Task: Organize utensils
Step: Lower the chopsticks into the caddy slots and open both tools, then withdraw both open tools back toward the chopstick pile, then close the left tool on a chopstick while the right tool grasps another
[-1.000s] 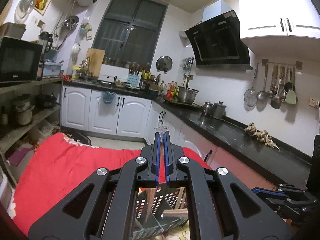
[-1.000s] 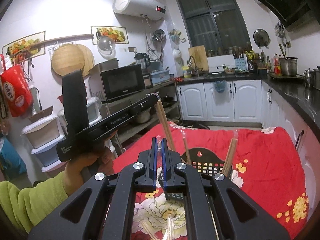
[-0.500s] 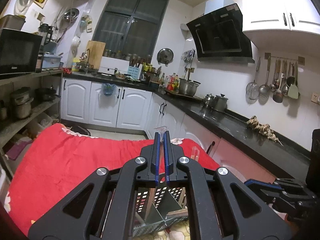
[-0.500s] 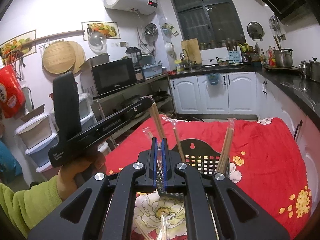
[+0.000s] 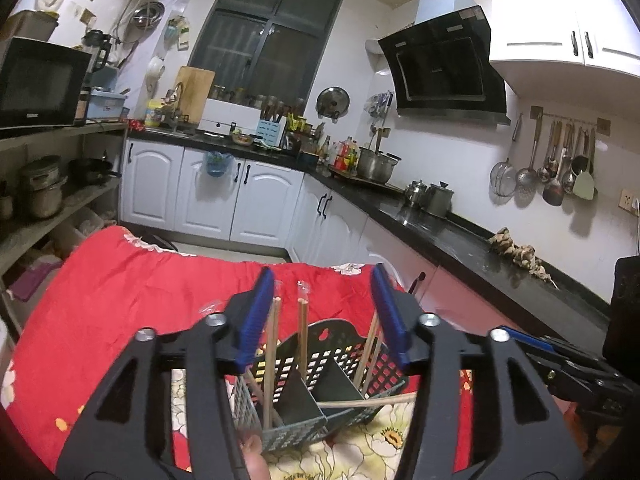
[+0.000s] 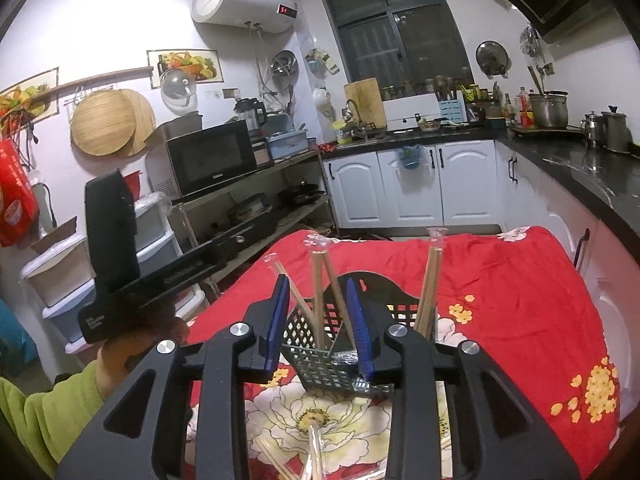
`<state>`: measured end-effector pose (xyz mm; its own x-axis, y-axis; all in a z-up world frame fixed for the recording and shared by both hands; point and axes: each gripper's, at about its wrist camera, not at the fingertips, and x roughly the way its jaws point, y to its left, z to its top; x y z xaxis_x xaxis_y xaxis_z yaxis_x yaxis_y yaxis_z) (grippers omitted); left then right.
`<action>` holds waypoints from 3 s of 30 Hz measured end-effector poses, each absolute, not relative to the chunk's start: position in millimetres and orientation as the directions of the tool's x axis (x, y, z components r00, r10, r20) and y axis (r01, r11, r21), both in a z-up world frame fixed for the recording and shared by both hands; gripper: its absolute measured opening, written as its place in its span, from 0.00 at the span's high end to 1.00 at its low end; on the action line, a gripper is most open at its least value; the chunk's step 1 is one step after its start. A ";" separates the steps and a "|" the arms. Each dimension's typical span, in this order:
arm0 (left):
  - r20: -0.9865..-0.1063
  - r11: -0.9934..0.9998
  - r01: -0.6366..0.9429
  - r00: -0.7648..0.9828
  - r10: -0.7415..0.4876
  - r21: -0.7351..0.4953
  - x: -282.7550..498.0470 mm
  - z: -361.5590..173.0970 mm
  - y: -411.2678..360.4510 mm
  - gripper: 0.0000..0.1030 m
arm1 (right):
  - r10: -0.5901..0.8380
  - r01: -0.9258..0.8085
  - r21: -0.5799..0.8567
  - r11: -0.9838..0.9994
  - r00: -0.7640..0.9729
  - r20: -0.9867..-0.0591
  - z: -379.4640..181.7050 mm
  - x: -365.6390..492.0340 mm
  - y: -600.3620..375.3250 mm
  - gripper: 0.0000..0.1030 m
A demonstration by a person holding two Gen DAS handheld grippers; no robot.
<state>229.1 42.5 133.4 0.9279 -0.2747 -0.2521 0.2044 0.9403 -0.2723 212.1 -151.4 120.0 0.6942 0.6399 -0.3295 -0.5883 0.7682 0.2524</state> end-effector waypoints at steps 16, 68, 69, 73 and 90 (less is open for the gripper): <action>-0.276 0.937 0.181 0.923 -0.267 -0.300 194.1 117.9 51.8 0.10 | 0.615 -0.577 0.215 0.788 0.715 -0.334 114.0 190.6 -159.0 0.53; -0.473 0.909 0.128 0.820 -0.322 -0.396 169.4 32.6 62.4 0.11 | 0.534 -0.594 0.074 0.801 0.652 -0.538 19.5 135.9 -147.4 0.49; -0.480 0.906 0.128 0.813 -0.328 -0.403 170.9 30.0 62.5 0.15 | 0.529 -0.596 0.067 0.800 0.649 -0.547 15.3 135.1 -145.9 0.49; -0.519 0.899 0.122 0.780 -0.349 -0.420 175.3 16.5 60.1 0.31 | 0.518 -0.603 0.048 0.796 0.638 -0.570 2.9 132.6 -142.0 0.49; -0.613 0.873 0.101 0.674 -0.413 -0.476 191.1 -23.6 52.6 0.53 | 0.472 -0.671 -0.064 0.739 0.583 -0.661 -42.2 120.8 -110.3 0.60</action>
